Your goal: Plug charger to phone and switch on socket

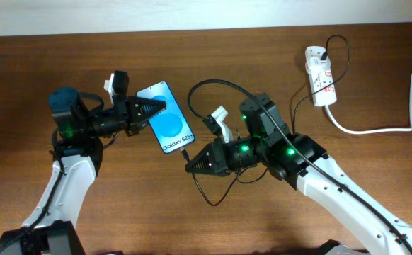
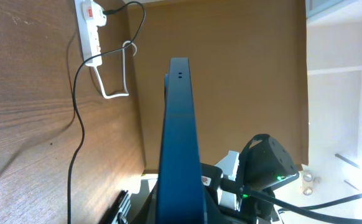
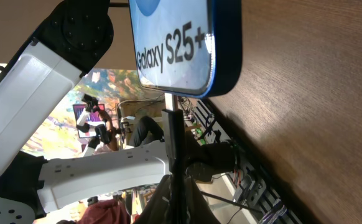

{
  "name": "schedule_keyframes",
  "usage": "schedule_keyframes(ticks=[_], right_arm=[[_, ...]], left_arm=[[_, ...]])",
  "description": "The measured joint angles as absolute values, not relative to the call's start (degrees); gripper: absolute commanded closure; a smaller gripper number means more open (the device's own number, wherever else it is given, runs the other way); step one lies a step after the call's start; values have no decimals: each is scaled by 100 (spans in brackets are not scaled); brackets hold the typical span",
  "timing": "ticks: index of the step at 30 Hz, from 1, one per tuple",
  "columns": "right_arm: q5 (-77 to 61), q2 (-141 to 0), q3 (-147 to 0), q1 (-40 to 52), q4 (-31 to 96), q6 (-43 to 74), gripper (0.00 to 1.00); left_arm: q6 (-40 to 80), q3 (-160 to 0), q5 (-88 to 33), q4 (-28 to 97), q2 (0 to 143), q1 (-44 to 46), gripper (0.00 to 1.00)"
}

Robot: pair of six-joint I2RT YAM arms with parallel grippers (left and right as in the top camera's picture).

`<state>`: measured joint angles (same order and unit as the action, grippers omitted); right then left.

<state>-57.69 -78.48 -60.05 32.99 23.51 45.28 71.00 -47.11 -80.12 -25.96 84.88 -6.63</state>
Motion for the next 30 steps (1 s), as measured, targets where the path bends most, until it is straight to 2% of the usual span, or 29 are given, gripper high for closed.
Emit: schedule_keyframes(ticks=[21,30], right_arm=[[-5677,-8066,-6005,3299,2257,4466,96],[-5704,-8064,-6005,3299,2893,3979,96]], left_arm=[[7098,-4711,-8016,-2593,8488,-661,100],[7098,-4711,-8016,-2591,8486,-661,100]])
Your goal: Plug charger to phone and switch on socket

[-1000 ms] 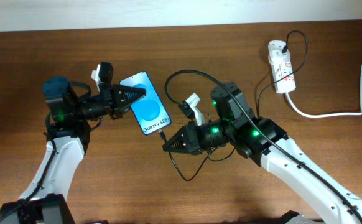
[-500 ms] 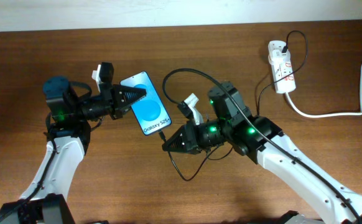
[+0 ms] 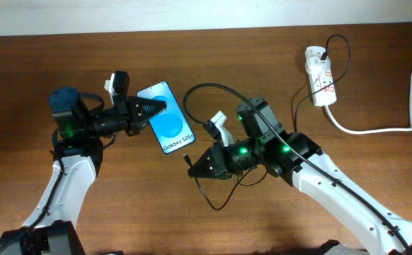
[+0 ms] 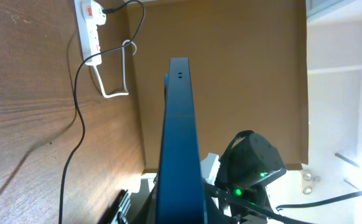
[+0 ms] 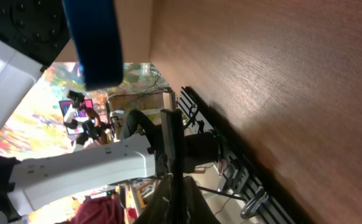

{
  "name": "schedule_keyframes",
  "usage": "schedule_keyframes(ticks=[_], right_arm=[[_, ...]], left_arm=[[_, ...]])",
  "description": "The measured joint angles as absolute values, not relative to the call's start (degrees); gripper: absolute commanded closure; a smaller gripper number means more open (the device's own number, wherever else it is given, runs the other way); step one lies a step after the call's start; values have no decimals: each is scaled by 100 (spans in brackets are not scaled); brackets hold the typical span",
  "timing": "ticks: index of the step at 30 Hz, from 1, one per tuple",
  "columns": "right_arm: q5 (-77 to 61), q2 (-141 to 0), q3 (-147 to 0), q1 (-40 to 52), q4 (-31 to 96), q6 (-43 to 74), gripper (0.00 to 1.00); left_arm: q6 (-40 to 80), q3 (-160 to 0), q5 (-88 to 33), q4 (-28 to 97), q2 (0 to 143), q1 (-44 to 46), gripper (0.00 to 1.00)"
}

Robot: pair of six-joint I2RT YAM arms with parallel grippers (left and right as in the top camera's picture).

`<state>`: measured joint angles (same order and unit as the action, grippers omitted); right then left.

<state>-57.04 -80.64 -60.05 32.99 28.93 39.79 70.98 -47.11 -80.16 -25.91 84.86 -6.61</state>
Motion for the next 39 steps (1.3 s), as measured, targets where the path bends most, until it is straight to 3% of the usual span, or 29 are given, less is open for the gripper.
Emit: schedule_keyframes(ticks=[14,39], right_arm=[[-5793,-7808,-6005,3299,2827,3448,96],[-5791,-7824,-6005,3299,2571,4097,96]], left_arm=[[7098,-4711,-8016,-2593,8488,-661,100],[7098,-4711,-8014,-2593,8486,-661,100]])
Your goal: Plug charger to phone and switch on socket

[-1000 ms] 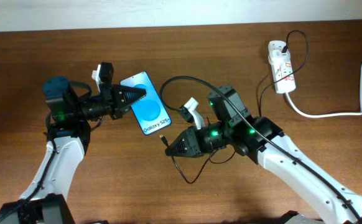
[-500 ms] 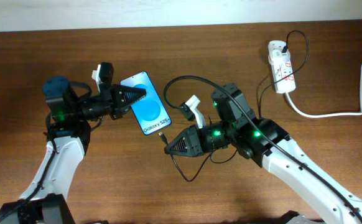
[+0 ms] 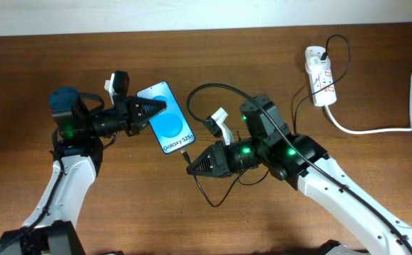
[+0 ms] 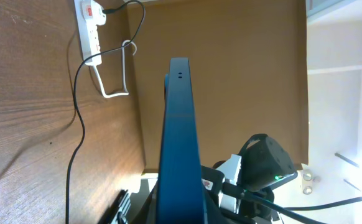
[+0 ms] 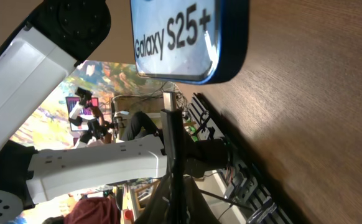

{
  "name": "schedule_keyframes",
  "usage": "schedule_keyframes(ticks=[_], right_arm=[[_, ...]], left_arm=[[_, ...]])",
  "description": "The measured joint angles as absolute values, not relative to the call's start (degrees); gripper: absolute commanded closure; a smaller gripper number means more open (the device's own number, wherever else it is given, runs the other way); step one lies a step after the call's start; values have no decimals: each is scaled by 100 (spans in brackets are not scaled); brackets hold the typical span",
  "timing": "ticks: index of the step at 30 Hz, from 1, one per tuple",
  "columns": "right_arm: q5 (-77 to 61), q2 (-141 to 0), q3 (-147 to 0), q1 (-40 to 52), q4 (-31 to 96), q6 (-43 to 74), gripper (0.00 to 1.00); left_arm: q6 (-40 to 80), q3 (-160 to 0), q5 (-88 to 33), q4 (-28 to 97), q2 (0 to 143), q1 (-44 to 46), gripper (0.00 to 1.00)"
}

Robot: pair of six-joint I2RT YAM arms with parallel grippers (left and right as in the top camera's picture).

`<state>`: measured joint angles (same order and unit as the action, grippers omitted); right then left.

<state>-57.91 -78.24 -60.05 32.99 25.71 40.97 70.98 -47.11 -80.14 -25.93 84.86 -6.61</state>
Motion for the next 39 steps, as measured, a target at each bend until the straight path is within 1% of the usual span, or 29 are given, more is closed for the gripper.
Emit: schedule_keyframes(ticks=[31,39], right_arm=[[-5666,-7883,-6005,3299,2353,4178,96],[-5732,-7883,-6005,3299,2589,4165,96]], left_arm=[[7100,-4711,-8016,-2593,8488,-661,100],[7098,-4711,-8016,-2593,8488,-661,100]])
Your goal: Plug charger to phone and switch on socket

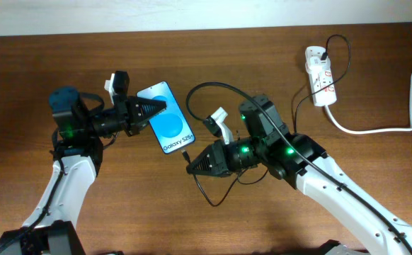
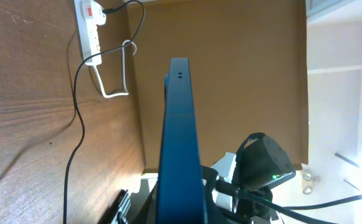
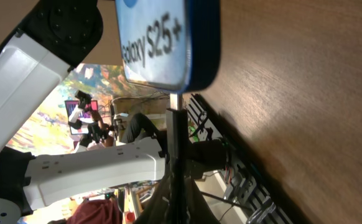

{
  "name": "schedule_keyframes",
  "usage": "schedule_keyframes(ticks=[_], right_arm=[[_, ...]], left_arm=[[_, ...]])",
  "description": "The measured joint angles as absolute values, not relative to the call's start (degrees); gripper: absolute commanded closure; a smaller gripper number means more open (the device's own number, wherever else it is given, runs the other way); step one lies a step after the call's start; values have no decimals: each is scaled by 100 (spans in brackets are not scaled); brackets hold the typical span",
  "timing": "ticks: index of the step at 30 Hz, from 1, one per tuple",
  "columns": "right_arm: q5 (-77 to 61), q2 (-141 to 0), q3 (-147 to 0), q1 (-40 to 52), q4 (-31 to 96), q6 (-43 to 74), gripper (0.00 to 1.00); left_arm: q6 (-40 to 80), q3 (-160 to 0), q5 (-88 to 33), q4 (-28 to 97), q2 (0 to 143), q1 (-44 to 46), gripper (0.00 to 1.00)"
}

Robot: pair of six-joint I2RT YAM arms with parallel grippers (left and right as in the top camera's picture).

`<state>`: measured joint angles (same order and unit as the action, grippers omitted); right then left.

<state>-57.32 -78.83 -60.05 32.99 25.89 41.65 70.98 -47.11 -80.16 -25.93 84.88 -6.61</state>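
The blue phone (image 1: 167,125), screen reading Galaxy S25+, is held off the table by my left gripper (image 1: 154,108), shut on its upper end. In the left wrist view the phone (image 2: 180,143) shows edge-on. My right gripper (image 1: 190,165) is shut on the black charger plug (image 3: 175,134), whose tip points at the phone's lower edge (image 3: 168,56) with a small gap. The black cable (image 1: 213,88) loops back over the table to the white socket strip (image 1: 319,74).
The socket strip (image 2: 92,28) lies at the table's far right with a red switch and a white lead (image 1: 376,127) running off right. Cable slack (image 1: 209,195) curls on the wood below my right gripper.
My right gripper with the plug has shifted slightly, so in the right wrist view the phone's lower edge sits further left, more in line with the plug tip. The left arm is unmoved.
Throughout, my left gripper held the phone still. My right gripper held the plug just under the phone's lower edge, then lower and further away, then back close under it, and now nearly in line with it.
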Motion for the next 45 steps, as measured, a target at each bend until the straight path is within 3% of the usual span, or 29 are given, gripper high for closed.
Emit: schedule_keyframes(ticks=[20,27,45], right_arm=[[-5905,-7887,-6005,3299,2679,4016,96],[-5968,-7887,-6005,3299,2676,3946,96],[-6206,-7887,-6005,3299,2766,3747,96]], left_arm=[[7100,-4711,-8016,-2578,8488,-661,100],[7118,-4713,-8012,-1732,8493,-661,100],[6836,-4713,-8014,-1712,8497,-661,100]])
